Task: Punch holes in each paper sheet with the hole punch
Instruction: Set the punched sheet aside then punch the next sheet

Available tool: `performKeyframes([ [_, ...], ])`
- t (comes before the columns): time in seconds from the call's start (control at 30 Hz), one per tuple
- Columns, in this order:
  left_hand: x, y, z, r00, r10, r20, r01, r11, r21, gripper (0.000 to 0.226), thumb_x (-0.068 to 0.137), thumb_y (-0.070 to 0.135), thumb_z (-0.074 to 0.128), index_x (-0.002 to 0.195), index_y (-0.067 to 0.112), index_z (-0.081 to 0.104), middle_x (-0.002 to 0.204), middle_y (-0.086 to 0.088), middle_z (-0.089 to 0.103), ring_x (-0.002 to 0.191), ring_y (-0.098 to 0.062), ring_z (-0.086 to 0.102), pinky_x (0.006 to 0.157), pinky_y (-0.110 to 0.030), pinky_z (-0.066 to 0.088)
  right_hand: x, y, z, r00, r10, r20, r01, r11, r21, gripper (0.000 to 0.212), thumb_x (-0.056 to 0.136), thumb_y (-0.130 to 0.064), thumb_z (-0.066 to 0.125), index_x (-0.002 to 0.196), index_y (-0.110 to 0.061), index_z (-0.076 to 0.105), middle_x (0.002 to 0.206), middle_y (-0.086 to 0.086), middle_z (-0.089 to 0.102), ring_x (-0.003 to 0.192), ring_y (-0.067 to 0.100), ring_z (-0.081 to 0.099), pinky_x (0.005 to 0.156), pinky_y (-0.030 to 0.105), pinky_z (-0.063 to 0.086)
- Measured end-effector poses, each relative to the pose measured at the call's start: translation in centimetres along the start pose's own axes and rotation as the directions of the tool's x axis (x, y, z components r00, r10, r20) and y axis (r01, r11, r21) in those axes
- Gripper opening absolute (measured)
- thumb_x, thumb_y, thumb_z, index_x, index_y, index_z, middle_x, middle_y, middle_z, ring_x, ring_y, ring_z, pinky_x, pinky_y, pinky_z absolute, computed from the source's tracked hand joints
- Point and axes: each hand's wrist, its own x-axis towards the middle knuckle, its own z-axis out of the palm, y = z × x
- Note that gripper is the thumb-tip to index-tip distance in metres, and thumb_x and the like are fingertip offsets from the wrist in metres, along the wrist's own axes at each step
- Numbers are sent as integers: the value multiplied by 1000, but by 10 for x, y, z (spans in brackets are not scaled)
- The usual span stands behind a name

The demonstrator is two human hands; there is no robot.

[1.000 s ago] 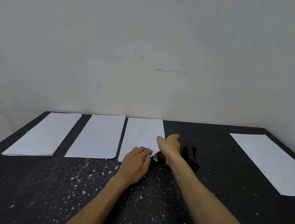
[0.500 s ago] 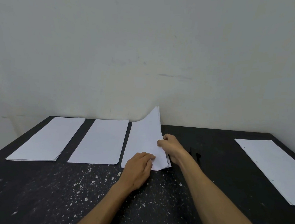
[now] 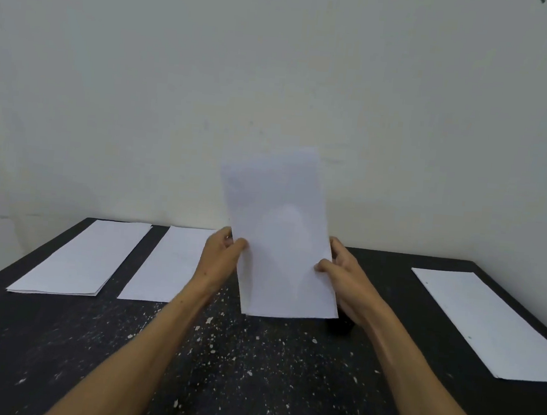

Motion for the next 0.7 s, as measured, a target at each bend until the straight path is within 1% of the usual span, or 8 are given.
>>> performKeyframes([
  [0.1,-3,25,-1,996,76,-51,-77,997,-28,20,93,17,55,98,-1,57,95,-26,63,76,-21,53,70,-36,41,-1,-9,4,995,-91,-49,91,996,-13,47,102,-5,50,134,-38,59,126,-15,73,112,9,72,92,33,59],
  [0.17,-10,38,1,990,109,-85,-112,993,-39,21,94,19,50,98,-2,51,84,-18,55,75,-19,47,68,-36,37,-1,-14,10,989,-115,-88,118,993,23,43,104,-9,50,136,-36,61,127,-12,73,114,12,71,94,36,59],
  [0.23,-18,40,1,985,128,-117,-134,990,-43,26,92,23,47,101,-1,48,86,-12,53,76,-19,45,66,-37,36,-1,-15,18,985,-125,-122,130,991,39,38,106,-12,52,132,-37,62,125,-11,74,112,13,72,93,35,61],
  [0.3,-28,33,2,982,117,-146,-124,992,-36,17,96,20,47,97,3,47,83,-10,50,72,-17,43,63,-34,34,-4,-9,26,981,-133,-141,140,989,42,35,105,-13,55,130,-36,63,124,-11,74,112,13,72,91,34,61],
  [0.4,-45,17,2,985,83,-154,-82,997,14,13,102,17,43,91,11,44,77,-1,44,68,-14,38,59,-29,31,-10,11,35,975,-135,-178,145,988,44,32,101,-20,64,131,-30,61,125,-8,73,111,13,72,96,42,61],
  [0.5,-52,1,2,990,66,-125,-56,995,77,20,106,21,38,98,5,45,84,-6,49,74,-16,42,62,-31,34,-15,25,39,959,-156,-236,163,986,13,27,102,-25,65,129,-29,63,122,-8,75,110,13,73,98,48,60],
  [0.6,-50,3,5,991,79,-111,-67,992,107,21,107,22,35,104,6,48,94,-8,57,78,-14,48,66,-31,38,-14,23,42,952,-179,-249,182,983,-10,27,105,-25,59,131,-31,62,123,-10,74,110,11,72,96,45,61],
  [0.7,-46,12,7,987,95,-127,-86,993,77,22,107,21,34,106,5,48,91,-7,56,75,-14,46,64,-30,37,-11,15,42,947,-206,-247,199,979,-51,27,107,-26,57,132,-36,62,123,-13,73,111,8,71,97,43,60],
])
